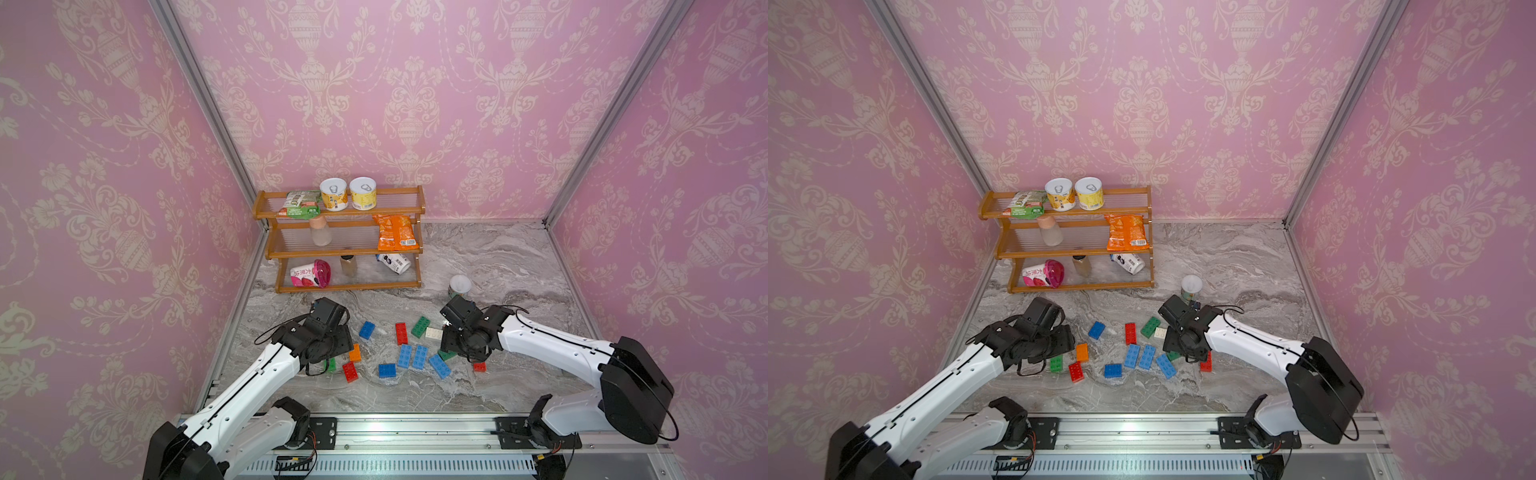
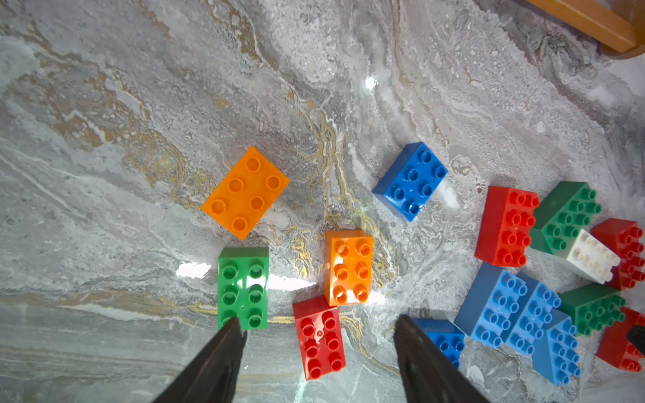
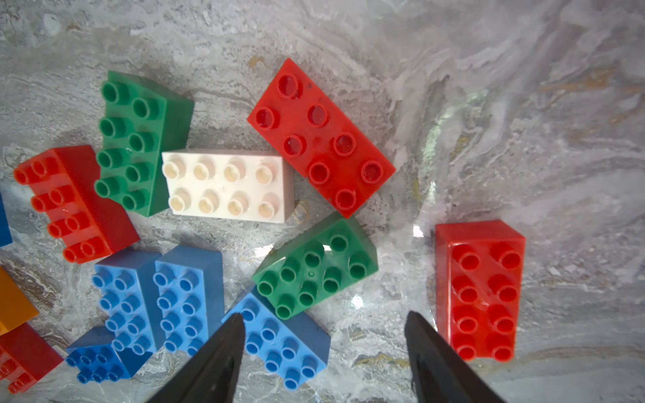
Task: Assemble a rectangle with lego
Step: Pick up the lego brick from the center of the board.
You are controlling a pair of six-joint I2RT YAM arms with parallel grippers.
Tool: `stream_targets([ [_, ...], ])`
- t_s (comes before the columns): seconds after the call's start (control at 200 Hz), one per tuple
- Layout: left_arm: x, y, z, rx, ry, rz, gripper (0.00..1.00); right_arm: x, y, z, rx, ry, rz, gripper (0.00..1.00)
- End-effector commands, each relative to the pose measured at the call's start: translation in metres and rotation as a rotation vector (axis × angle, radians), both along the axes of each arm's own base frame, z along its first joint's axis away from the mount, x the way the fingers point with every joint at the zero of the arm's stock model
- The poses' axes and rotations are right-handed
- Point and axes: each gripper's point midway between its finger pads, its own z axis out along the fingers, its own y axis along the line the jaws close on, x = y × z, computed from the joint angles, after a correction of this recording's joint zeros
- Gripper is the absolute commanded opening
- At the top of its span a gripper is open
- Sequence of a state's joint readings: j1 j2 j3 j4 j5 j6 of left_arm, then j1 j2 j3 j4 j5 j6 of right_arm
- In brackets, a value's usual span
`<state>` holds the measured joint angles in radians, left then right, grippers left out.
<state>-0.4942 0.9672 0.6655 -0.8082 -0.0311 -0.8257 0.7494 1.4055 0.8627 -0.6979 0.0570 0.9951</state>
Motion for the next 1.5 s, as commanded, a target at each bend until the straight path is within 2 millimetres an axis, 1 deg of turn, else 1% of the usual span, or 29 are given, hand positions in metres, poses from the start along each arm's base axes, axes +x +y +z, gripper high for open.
stream_targets([
  [0.0,-0.007,-0.006,-0.017,-0.033,0.033,0.040,0.70,0.001,-0.001,0.002,-0.010,0.005,0.032,0.76],
  [0.16,0.015,-0.017,-0.014,0.010,-0.005,-0.035,0.70,0.001,0.003,0.001,0.011,0.000,0.042,0.76],
  [0.3,0.024,-0.026,-0.023,0.021,0.022,-0.072,0.70,0.002,0.002,0.002,0.016,-0.013,0.042,0.78],
  [0.405,0.031,-0.029,-0.028,0.036,0.025,-0.087,0.69,0.004,0.002,0.003,0.017,-0.024,0.039,0.80],
  [0.5,0.034,-0.034,-0.036,0.033,0.044,-0.099,0.66,0.004,0.003,0.003,0.026,-0.021,0.049,0.81],
  [0.62,0.032,-0.038,-0.050,0.028,0.091,-0.109,0.64,0.005,0.002,0.002,0.014,-0.009,0.055,0.83],
  [0.705,0.030,-0.038,-0.055,0.034,0.115,-0.114,0.62,0.005,0.001,0.002,0.009,-0.008,0.058,0.86],
  [0.8,0.026,-0.036,-0.058,0.045,0.135,-0.117,0.60,0.005,-0.001,0.004,0.008,-0.018,0.052,0.94],
  [0.86,0.024,-0.037,-0.060,0.042,0.145,-0.119,0.57,0.006,-0.003,0.005,0.008,-0.027,0.047,0.96],
  [0.875,0.023,-0.037,-0.062,0.042,0.150,-0.119,0.57,0.006,-0.003,0.006,0.011,-0.029,0.046,0.99],
  [0.906,0.022,-0.037,-0.064,0.040,0.158,-0.121,0.56,0.007,-0.003,0.007,0.012,-0.032,0.047,1.00],
  [0.966,0.020,-0.039,-0.067,0.039,0.173,-0.124,0.50,0.008,-0.004,0.008,0.009,-0.037,0.048,1.00],
  [1.126,0.024,-0.044,-0.069,0.042,0.175,-0.142,0.22,0.013,-0.007,0.014,-0.025,-0.044,0.068,1.00],
  [1.176,0.028,-0.042,-0.068,0.066,0.167,-0.148,0.15,0.015,-0.008,0.016,-0.036,-0.050,0.072,1.00],
  [1.221,0.028,-0.034,-0.070,0.110,0.176,-0.146,0.08,0.017,-0.008,0.019,-0.037,-0.056,0.076,1.00],
  [1.226,0.033,-0.036,-0.066,0.106,0.160,-0.148,0.07,0.017,-0.008,0.019,-0.036,-0.057,0.075,1.00],
  [1.236,0.037,-0.037,-0.062,0.111,0.151,-0.148,0.06,0.017,-0.008,0.019,-0.036,-0.057,0.074,1.00],
  [1.276,0.044,-0.033,-0.058,0.138,0.141,-0.153,0.01,0.019,-0.008,0.021,-0.034,-0.064,0.072,1.00],
  [1.291,0.046,-0.032,-0.057,0.146,0.140,-0.157,0.00,0.020,-0.008,0.021,-0.032,-0.067,0.073,1.00],
  [1.411,0.063,-0.020,-0.047,0.213,0.122,-0.167,0.00,0.024,-0.004,0.024,-0.008,-0.083,0.072,1.00],
  [1.496,0.072,-0.017,-0.043,0.219,0.109,-0.177,0.00,0.026,-0.003,0.025,0.004,-0.093,0.069,1.00],
])
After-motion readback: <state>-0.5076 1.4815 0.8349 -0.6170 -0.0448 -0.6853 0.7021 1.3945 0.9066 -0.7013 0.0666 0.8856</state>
